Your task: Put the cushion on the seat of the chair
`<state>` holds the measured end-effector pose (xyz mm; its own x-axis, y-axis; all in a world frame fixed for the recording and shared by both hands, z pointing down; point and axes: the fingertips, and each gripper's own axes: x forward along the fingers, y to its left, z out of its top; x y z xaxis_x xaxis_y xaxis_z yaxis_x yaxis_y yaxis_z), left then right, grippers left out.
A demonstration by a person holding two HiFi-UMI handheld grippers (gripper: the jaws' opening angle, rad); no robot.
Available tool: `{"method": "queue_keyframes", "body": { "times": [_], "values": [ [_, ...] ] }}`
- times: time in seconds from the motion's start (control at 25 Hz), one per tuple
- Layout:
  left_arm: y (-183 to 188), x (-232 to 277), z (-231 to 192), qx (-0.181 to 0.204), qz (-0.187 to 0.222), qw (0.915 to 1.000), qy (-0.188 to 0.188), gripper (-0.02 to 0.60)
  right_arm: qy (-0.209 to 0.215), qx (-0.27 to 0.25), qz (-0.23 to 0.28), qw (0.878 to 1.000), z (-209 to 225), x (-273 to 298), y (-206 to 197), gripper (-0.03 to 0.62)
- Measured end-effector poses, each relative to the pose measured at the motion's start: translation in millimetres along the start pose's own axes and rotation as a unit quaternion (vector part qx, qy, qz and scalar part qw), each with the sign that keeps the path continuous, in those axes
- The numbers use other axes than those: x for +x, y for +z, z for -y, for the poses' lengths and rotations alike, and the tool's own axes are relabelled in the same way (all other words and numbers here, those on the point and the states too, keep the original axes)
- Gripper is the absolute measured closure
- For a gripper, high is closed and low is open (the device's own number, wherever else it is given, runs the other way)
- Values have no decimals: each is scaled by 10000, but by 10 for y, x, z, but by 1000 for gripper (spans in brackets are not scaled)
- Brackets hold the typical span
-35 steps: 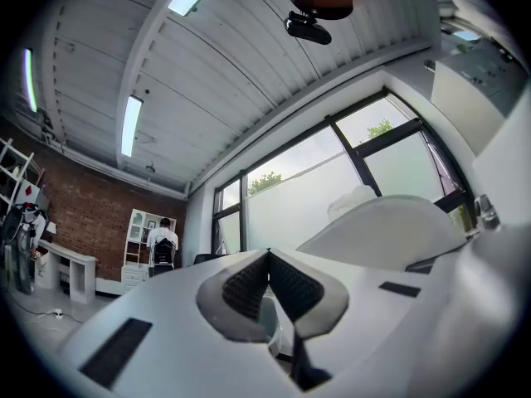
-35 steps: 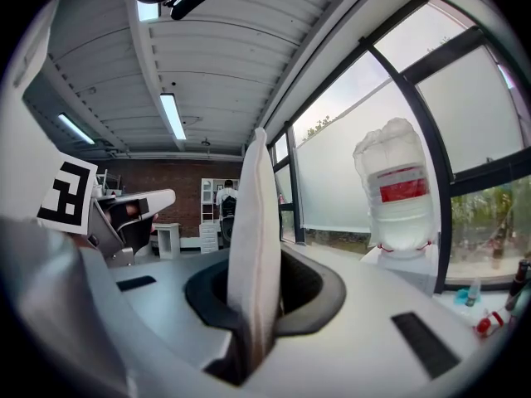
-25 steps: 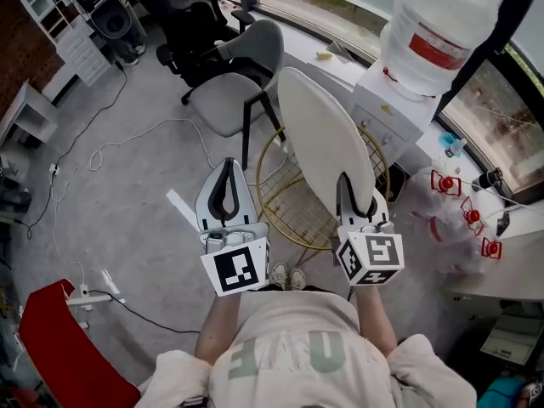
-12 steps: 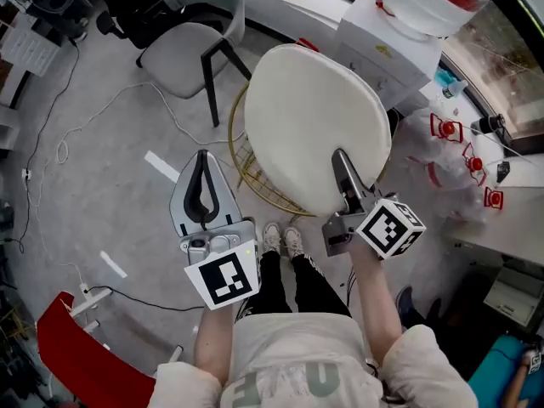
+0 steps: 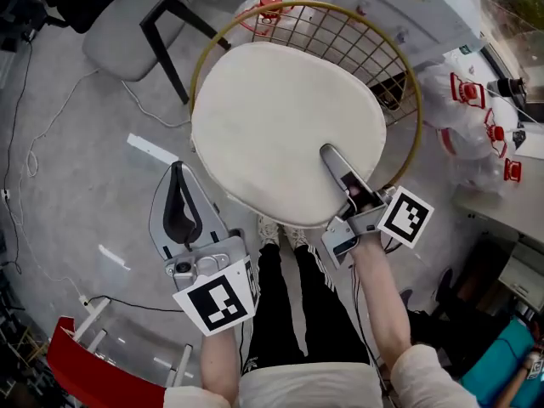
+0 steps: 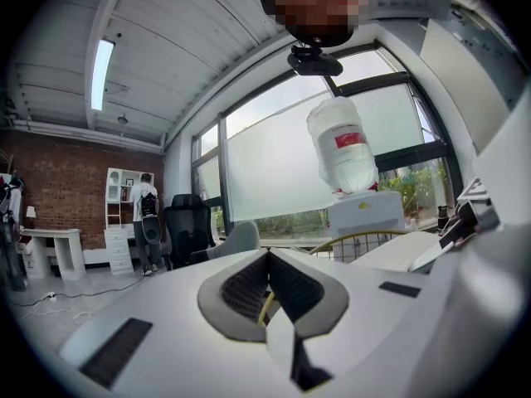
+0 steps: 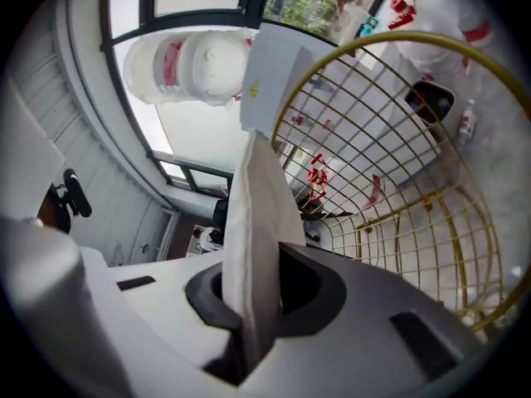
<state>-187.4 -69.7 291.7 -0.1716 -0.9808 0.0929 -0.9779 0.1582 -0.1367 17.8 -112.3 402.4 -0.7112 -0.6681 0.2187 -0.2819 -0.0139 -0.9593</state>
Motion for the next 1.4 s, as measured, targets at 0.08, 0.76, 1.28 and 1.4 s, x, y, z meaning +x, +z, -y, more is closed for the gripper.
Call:
{"method": "queue_keyframes", "body": {
  "times": [0.08, 0.76, 1.28, 1.4],
  "values": [
    [-292, 24, 68, -105, -168, 9998, 12, 568, 3, 218, 31, 9998, 234, 29, -21, 549],
    [-1348, 47, 488, -239, -667, 9973, -214, 568, -394, 466, -41, 9981, 1289, 30, -123, 549],
    [-1600, -9, 651, -300, -891, 9948, -403, 568, -1368, -6, -154, 9905, 1889, 24, -103, 548],
    [-1625, 6, 668, -276, -922, 9944, -439, 568, -1805, -47, -215, 9833, 2101, -12, -110, 548]
  ]
}}
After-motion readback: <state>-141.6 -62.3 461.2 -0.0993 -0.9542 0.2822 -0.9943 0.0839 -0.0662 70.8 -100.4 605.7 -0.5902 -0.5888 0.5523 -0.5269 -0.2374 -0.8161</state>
